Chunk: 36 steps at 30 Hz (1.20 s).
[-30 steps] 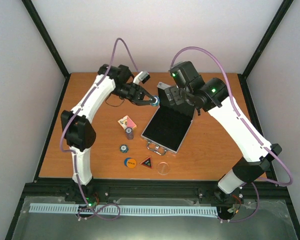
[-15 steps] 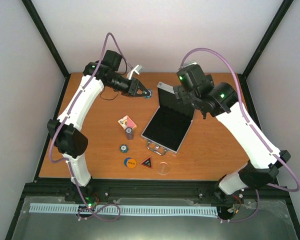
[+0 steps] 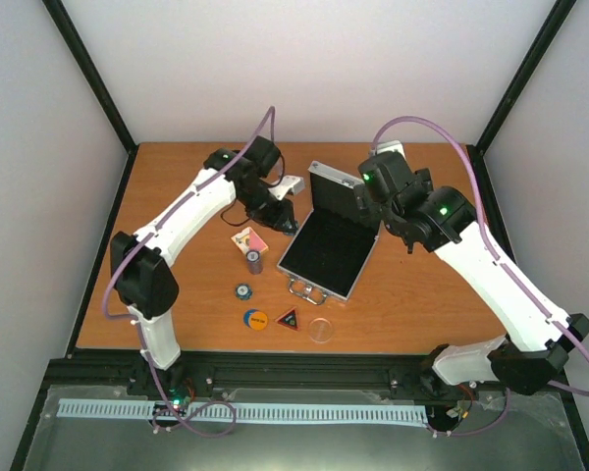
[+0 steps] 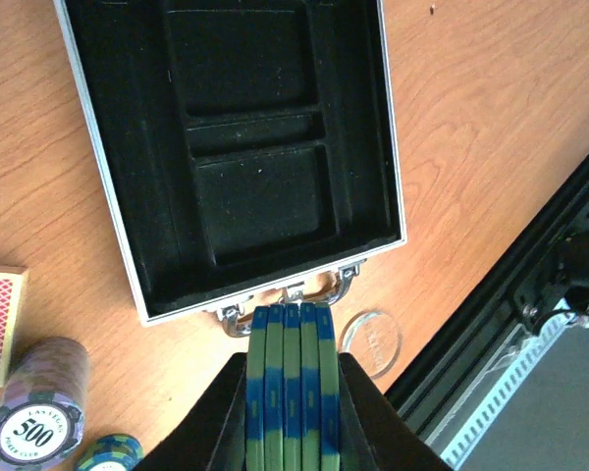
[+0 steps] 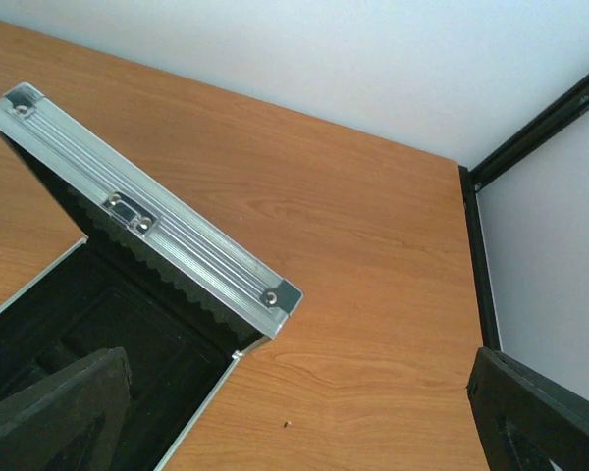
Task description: Pack up texas hold em set
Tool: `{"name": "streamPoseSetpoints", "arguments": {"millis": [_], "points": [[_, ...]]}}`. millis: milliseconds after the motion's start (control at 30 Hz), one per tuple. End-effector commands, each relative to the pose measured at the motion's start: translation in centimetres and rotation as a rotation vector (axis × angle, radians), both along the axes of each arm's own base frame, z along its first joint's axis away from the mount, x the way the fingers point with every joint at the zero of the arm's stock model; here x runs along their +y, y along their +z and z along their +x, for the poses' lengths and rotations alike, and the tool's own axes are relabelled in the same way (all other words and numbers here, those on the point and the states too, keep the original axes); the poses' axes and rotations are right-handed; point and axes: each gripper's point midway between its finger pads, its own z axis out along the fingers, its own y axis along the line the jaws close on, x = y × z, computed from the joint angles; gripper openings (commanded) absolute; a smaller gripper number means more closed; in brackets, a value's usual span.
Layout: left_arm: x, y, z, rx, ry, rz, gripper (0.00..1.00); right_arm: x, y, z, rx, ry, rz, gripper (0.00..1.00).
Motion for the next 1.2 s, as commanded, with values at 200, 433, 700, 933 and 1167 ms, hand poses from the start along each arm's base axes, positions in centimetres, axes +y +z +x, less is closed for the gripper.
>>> {"name": "streamPoseSetpoints", "arguments": {"millis": [200, 433, 700, 933, 1167], "points": [[-1.2, 1.4, 1.0, -0.239, -0.179, 0.064, 0.01, -2.4, 1.3, -0.9, -0.084, -0.071, 0.087, 0.97], [-4.5, 1.6, 1.4, -0.396, -0.335, 0.036, 0.01, -4.5, 1.9, -1.0, -0.121, -0.120, 0.072, 0.98], [-7.4, 1.4, 0.7, -0.544, -0.555, -0.024, 0.01, -6.5, 0.7, -0.4, -0.101, -0.159, 0.093, 0.98], [-8.2, -0.3, 1.3, -0.620, -0.721, -0.014, 0.01, -8.8, 0.3, 0.4, -0.090, -0.204, 0.128, 0.98], [-8.1, -4.1, 1.6, -0.579, -0.888, 0.038, 0.01, -9.9, -0.4, 1.1, -0.061, -0.216, 0.117, 0.99]]}}
